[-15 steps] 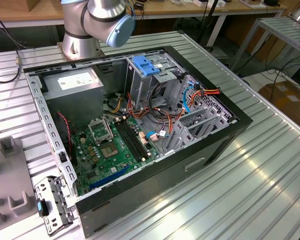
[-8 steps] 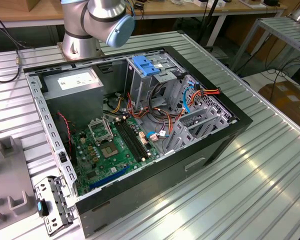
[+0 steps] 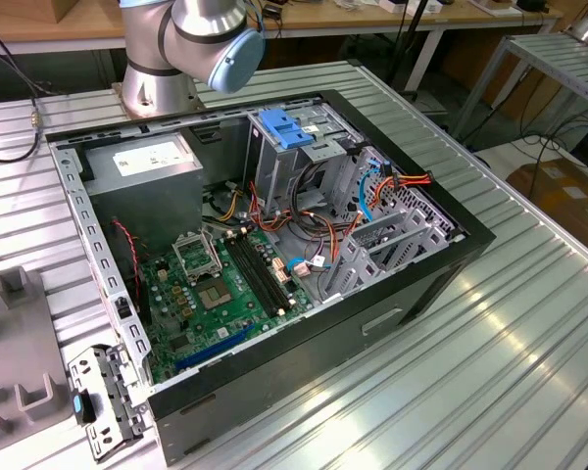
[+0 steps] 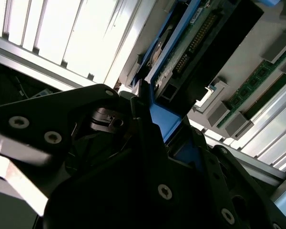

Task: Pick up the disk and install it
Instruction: 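Pick up the disk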

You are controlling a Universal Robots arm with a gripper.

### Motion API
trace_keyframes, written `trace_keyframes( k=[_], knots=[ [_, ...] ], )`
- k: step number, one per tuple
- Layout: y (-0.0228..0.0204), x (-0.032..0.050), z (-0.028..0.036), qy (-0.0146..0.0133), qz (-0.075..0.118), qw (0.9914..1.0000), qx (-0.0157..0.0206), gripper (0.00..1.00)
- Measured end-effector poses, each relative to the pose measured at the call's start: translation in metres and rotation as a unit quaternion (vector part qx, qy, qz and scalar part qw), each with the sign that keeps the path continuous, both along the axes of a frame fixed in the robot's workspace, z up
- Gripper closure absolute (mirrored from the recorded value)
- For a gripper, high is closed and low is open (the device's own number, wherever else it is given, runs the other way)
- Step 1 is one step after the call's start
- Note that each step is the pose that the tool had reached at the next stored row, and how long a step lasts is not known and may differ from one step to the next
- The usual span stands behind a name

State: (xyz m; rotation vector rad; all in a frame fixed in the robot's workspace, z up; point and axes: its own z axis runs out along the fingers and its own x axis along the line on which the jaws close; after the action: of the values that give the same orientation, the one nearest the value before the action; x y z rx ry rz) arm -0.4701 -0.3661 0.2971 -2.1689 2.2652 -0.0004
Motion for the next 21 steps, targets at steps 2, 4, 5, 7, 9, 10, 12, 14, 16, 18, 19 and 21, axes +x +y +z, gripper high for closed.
trace_keyframes(
  k=[2, 4, 5, 7, 9, 10, 12, 14, 16, 18, 19, 21],
  knots=[
    [0.0, 0.0, -0.0004, 0.0, 0.0, 1.0, 0.0, 0.63],
    [0.0, 0.0, -0.0005, -0.0001, 0.0, 1.0, 0.0, 0.63],
    [0.0, 0.0, -0.0005, 0.0, 0.0, 1.0, 0.0, 0.63],
    [0.0, 0.0, -0.0006, 0.0, 0.0, 1.0, 0.0, 0.63],
    [0.0, 0.0, -0.0006, -0.0001, 0.0, 1.0, 0.0, 0.63],
    [0.0, 0.0, -0.0006, 0.0, 0.0, 1.0, 0.0, 0.63],
    [0.0, 0.0, -0.0006, -0.0001, 0.003, 1.0, 0.0, 0.63],
    [0.0, 0.0, -0.0006, -0.0001, 0.005, 0.99999, 0.0, 0.63],
    [0.0, 0.0, -0.0006, -0.0001, 0.005, 0.99999, 0.0, 0.63],
    [0.0, 0.0, -0.0006, -0.0001, 0.005, 0.99999, 0.0, 0.63],
    [0.0, 0.0, -0.0006, -0.0001, 0.006, 0.99998, 0.0, 0.63],
    [0.0, 0.0, -0.0006, -0.0002, 0.006, 0.99998, 0.0001, 0.63]
  ],
)
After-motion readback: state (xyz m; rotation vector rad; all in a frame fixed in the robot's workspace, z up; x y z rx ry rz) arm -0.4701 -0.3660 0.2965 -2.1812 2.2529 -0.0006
